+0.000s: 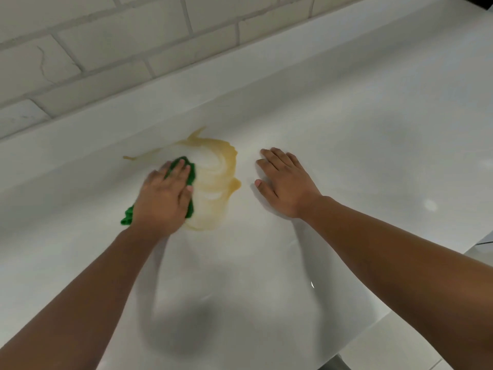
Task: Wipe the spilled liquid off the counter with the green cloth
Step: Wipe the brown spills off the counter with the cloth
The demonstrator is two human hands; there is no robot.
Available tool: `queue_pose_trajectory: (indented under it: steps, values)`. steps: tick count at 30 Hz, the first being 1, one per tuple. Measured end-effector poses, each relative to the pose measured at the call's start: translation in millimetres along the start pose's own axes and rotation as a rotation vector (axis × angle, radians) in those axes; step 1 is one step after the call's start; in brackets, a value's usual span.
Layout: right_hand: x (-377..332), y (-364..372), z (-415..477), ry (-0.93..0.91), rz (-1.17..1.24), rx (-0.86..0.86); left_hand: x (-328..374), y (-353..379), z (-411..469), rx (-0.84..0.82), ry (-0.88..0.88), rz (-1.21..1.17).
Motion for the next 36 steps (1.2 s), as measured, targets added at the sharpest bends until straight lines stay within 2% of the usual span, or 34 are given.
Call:
queue_pose_trajectory:
  steps: [3, 5, 9, 12, 16, 18, 21, 24, 27, 31, 33, 34, 36]
  values:
    - [2, -1, 0, 0.003, 0.006, -0.005, -16, -3, 38, 0.006, -0.183, 0.015]
    - [3, -1, -1, 0.009, 0.009, -0.003, -1, -5, 66, -0.003, -0.218, 0.014]
    - [9, -2, -4, 0.042, 0.007, 0.007, 61, -7, 88, 0.007, -0.054, 0.01]
    - [14, -4, -6, 0.055, 0.01, 0.002, 96, -5, 59, 0.002, 0.11, 0.01]
    - [16, -7, -6, 0.044, 0.012, 0.0, 83, 1, 2, -0.011, 0.214, 0.027]
    - [14, -7, -6, 0.04, 0.008, 0.003, 49, 1, -9, 0.007, 0.143, 0.01]
    - [12, -7, -7, 0.044, 0.012, 0.005, 4, -2, 8, 0.008, -0.062, 0.013]
    - [13, -8, -9, 0.047, 0.031, 0.0, 5, -5, 48, 0.011, -0.193, -0.012]
    - [16, -8, -13, 0.06, 0.04, 0.002, 54, -6, 76, 0.04, -0.078, -0.001]
    - [26, -10, -18, 0.075, 0.035, -0.012, 116, -4, 57, 0.022, 0.198, -0.043]
    - [28, -12, -18, 0.077, 0.039, -0.019, 128, -7, 35, 0.044, 0.296, -0.14]
    - [29, -13, -18, 0.076, 0.042, -0.02, 127, -14, 26, 0.068, 0.282, -0.266]
    - [28, -15, -17, 0.079, 0.055, -0.018, 115, -30, 12, 0.124, 0.122, -0.589]
Point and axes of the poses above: each hand's wrist, its own z-axis towards the middle knuckle, its own y-axis out of the palm, x = y × z, the point moved 5 cm from there along z, towards the middle knuckle, and after that the axes turned 7 degrees about y, right-handed, at the moved point
